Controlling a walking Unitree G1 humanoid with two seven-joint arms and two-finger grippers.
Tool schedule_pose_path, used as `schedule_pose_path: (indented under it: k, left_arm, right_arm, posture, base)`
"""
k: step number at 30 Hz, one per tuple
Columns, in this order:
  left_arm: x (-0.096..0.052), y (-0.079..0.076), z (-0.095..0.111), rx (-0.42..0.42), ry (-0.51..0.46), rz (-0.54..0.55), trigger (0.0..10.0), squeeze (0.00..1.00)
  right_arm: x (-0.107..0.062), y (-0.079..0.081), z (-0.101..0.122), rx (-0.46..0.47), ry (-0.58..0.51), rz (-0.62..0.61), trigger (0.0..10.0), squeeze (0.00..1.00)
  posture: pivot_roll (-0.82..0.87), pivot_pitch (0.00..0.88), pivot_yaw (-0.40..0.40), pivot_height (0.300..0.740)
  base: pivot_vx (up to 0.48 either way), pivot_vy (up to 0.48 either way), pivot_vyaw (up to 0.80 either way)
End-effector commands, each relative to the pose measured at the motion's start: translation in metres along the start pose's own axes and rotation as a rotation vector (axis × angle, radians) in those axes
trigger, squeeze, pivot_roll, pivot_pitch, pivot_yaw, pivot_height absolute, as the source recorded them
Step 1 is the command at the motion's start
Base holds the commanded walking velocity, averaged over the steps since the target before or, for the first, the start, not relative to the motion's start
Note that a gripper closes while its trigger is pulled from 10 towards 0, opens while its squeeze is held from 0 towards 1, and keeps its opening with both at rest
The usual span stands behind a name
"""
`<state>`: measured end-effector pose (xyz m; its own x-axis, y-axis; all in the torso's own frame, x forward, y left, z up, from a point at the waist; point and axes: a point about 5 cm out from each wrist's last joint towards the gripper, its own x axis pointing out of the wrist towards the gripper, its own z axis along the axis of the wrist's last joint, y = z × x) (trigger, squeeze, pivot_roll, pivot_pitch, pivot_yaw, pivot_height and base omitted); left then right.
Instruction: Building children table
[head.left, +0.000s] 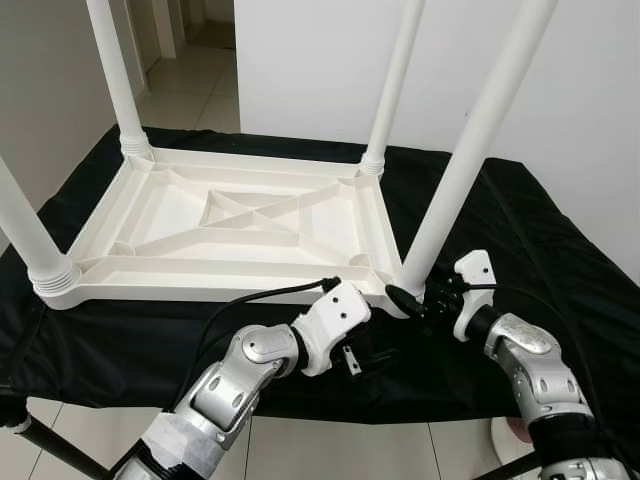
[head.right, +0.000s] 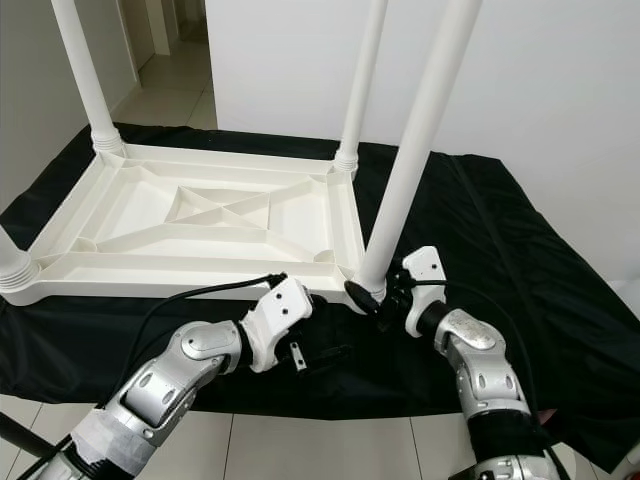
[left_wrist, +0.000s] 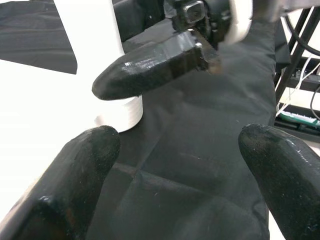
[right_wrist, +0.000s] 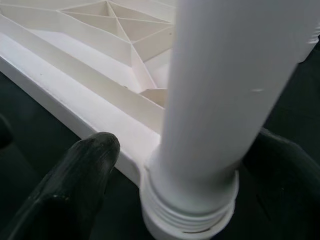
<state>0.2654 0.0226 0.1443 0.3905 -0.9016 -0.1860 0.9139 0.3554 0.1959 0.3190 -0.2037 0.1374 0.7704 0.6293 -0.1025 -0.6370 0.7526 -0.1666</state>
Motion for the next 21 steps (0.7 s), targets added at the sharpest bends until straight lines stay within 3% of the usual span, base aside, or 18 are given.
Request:
schedule_pose_path:
  k: [1,8,9,10,11,12,13,15,16,17,18,19,20,21]
  left_arm:
    - [0.001,0.0,0.0,0.009,0.007,-0.02,10.0,0.0]
    - [0.001,0.001,0.0,0.012,0.007,-0.019,10.0,0.0]
    - [0.001,0.001,0.0,0.013,0.007,-0.019,10.0,0.0]
    - [0.001,0.001,0.0,0.013,0.007,-0.019,10.0,0.0]
    - [0.0,0.001,0.0,0.013,0.007,-0.018,10.0,0.0]
    - [0.0,0.001,0.0,0.013,0.007,-0.018,10.0,0.0]
    - [0.0,0.001,0.001,0.014,0.007,-0.017,10.0,0.0]
    - [0.0,0.001,0.001,0.014,0.007,-0.017,10.0,0.0]
    - [0.0,0.001,0.001,0.014,0.006,-0.017,10.0,0.0]
    - [0.0,0.001,0.001,0.014,0.006,-0.017,10.0,0.0]
    - [0.0,0.002,0.001,0.015,0.006,-0.015,10.0,0.0]
    - [0.0,0.002,0.001,0.015,0.006,-0.015,10.0,0.0]
    - [0.0,0.001,0.001,0.015,0.005,-0.013,10.0,0.0]
    - [0.0,0.001,0.001,0.013,0.004,-0.012,10.0,0.0]
  right_arm:
    - [-0.001,-0.001,-0.004,-0.016,0.022,0.018,10.0,0.0]
    - [0.006,-0.008,-0.003,-0.049,0.042,0.039,10.0,0.0]
    - [0.009,-0.009,-0.003,-0.058,0.048,0.048,9.1,0.0]
    - [0.009,-0.009,-0.003,-0.058,0.048,0.048,9.1,0.0]
    - [0.011,-0.01,-0.002,-0.063,0.051,0.059,8.0,0.0]
    - [0.011,-0.01,-0.002,-0.063,0.051,0.059,8.0,0.0]
    - [0.014,-0.01,-0.002,-0.07,0.057,0.072,6.6,0.0]
    - [0.014,-0.01,-0.002,-0.07,0.057,0.072,6.6,0.0]
    - [0.015,-0.01,-0.002,-0.078,0.063,0.078,5.4,0.0]
    - [0.015,-0.01,-0.002,-0.078,0.063,0.078,5.4,0.0]
    - [0.017,-0.011,-0.002,-0.083,0.066,0.089,2.4,0.0]
    - [0.017,-0.011,-0.002,-0.083,0.066,0.089,2.4,0.0]
    - [0.017,-0.012,-0.003,-0.086,0.074,0.096,0.0,0.0]
    - [0.017,-0.013,-0.005,-0.088,0.077,0.102,0.0,0.0]
  posture:
    - [0.06,0.0,-0.06,0.74]
    - [0.07,0.0,-0.056,0.74]
    - [0.07,0.0,-0.056,0.74]
    - [0.07,0.0,-0.056,0.74]
    - [0.07,0.0,-0.056,0.74]
    - [0.07,0.0,-0.056,0.74]
    - [0.07,0.0,-0.054,0.74]
    - [0.07,0.0,-0.054,0.74]
    - [0.07,0.0,-0.054,0.74]
    - [0.07,0.0,-0.054,0.74]
    - [0.07,0.0,-0.056,0.74]
    - [0.07,0.0,-0.056,0.74]
    - [0.07,0.001,-0.058,0.74]
    - [0.07,0.001,-0.058,0.74]
  base:
    - [0.0,0.0,0.0]
    - [0.0,0.0,0.0]
    - [0.0,0.0,0.0]
    - [0.0,0.0,0.0]
    - [0.0,0.0,0.0]
    - [0.0,0.0,0.0]
    - [0.0,0.0,0.0]
    - [0.0,0.0,0.0]
    - [0.0,0.0,0.0]
    - [0.0,0.0,0.0]
    - [0.0,0.0,0.0]
    - [0.0,0.0,0.0]
    - [0.0,0.0,0.0]
    - [0.0,0.0,0.0]
